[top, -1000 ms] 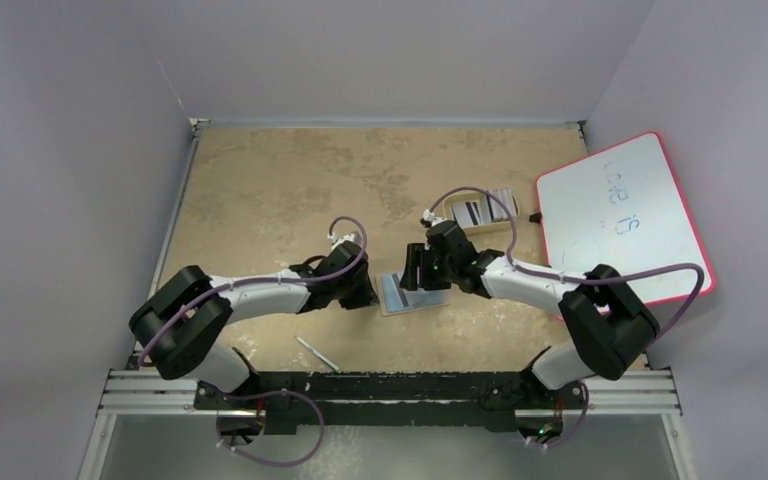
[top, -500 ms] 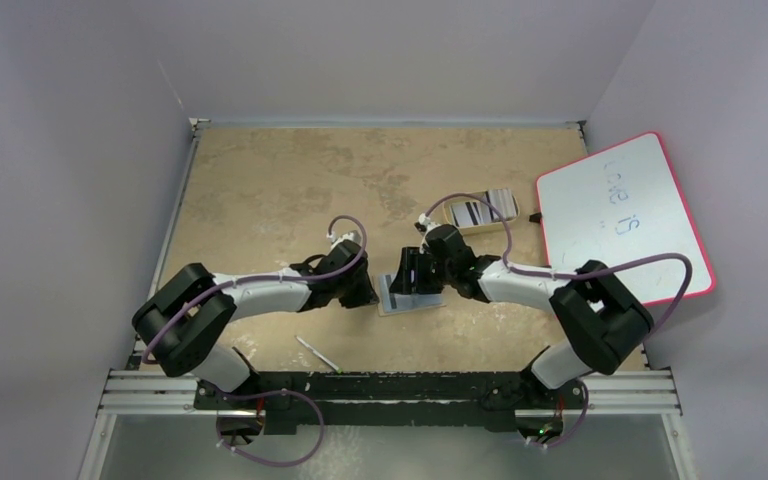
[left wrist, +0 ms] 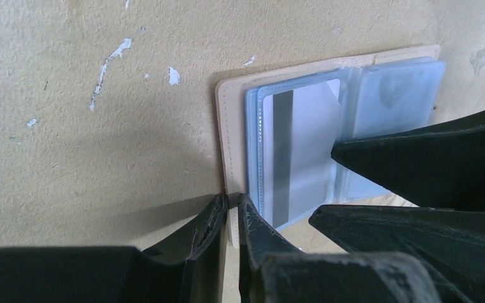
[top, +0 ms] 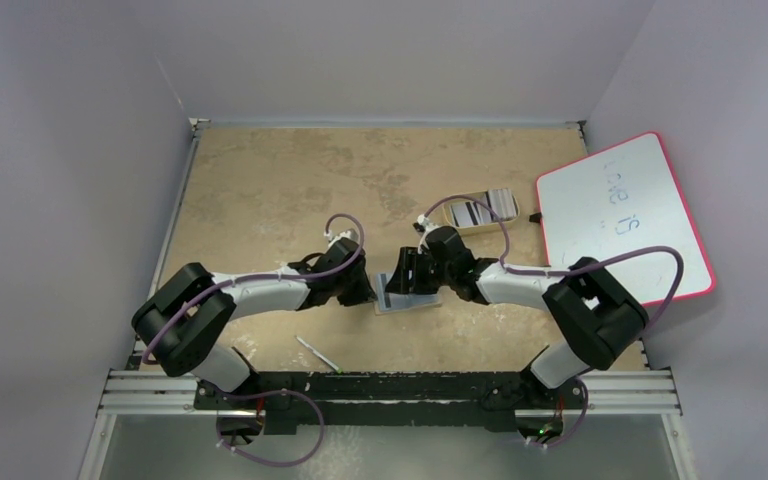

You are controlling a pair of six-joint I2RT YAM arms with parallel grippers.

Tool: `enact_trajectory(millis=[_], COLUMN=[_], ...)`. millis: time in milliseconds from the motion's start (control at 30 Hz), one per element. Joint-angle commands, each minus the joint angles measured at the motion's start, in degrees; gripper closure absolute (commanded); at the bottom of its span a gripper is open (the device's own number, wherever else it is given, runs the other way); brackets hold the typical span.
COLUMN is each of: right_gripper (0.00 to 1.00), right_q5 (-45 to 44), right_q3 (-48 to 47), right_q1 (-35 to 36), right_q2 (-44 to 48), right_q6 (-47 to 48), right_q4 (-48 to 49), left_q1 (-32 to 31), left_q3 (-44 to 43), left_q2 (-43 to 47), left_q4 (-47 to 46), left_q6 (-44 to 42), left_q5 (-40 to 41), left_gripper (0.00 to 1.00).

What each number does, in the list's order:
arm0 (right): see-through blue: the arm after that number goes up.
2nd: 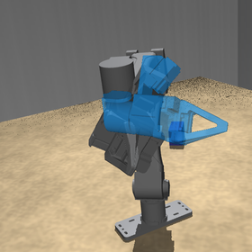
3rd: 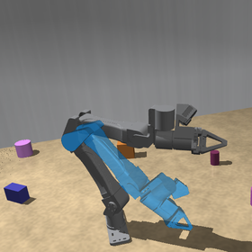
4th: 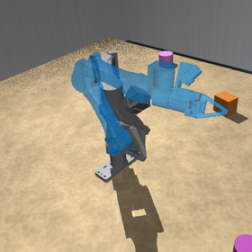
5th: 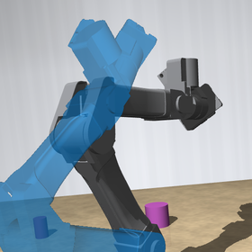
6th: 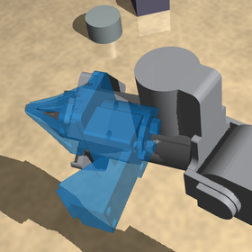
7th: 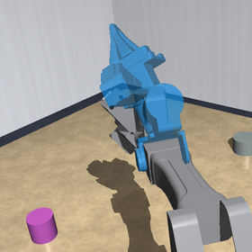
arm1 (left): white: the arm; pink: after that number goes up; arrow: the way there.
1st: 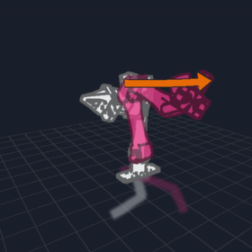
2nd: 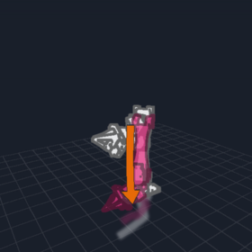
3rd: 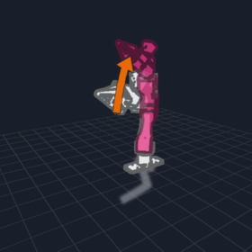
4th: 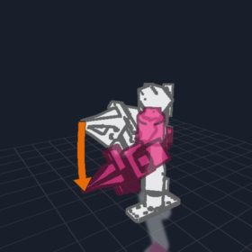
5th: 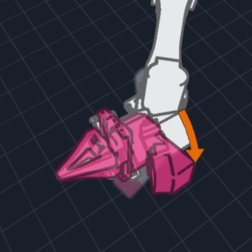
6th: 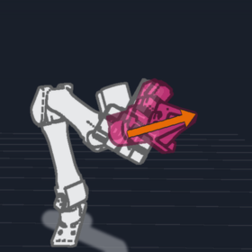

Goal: Put the credit cards into the card holder
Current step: Insert the credit card into the card holder.

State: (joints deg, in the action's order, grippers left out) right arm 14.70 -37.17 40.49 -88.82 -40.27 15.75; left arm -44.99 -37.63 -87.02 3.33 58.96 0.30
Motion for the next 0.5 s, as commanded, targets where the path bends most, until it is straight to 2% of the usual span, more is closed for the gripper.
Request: enact_trajectory(millis=[0, 133, 233, 467], right_gripper=[0.42, 0.43, 0.42, 0.37], right_q5=[4.46, 3.25, -0.76, -12.21], right_q3=[-0.18, -1.28, -3.08, -11.93], right_q1=[0.64, 0.64, -0.2, -3.3], right_q2=[0.19, 1.28, 3.73, 9.35], right_q6=[-1.73, 0.22, 2.31, 11.53], right_q4=[5.3, 1.49, -3.07, -16.43], left_q1=[1.05, 2.12, 2.83, 2.9], left_q3=[-0.85, -1.3, -1.98, -7.01], left_q2=[-1.19, -0.24, 2.49, 11.18], left_q4=[0.26, 1.54, 2.98, 11.68], left_q6=[-1.8, -2.56, -3.14, -6.29], left_q5=[1.75, 1.64, 1.34, 7.03], left_gripper=[0.89, 0.89, 0.86, 0.64])
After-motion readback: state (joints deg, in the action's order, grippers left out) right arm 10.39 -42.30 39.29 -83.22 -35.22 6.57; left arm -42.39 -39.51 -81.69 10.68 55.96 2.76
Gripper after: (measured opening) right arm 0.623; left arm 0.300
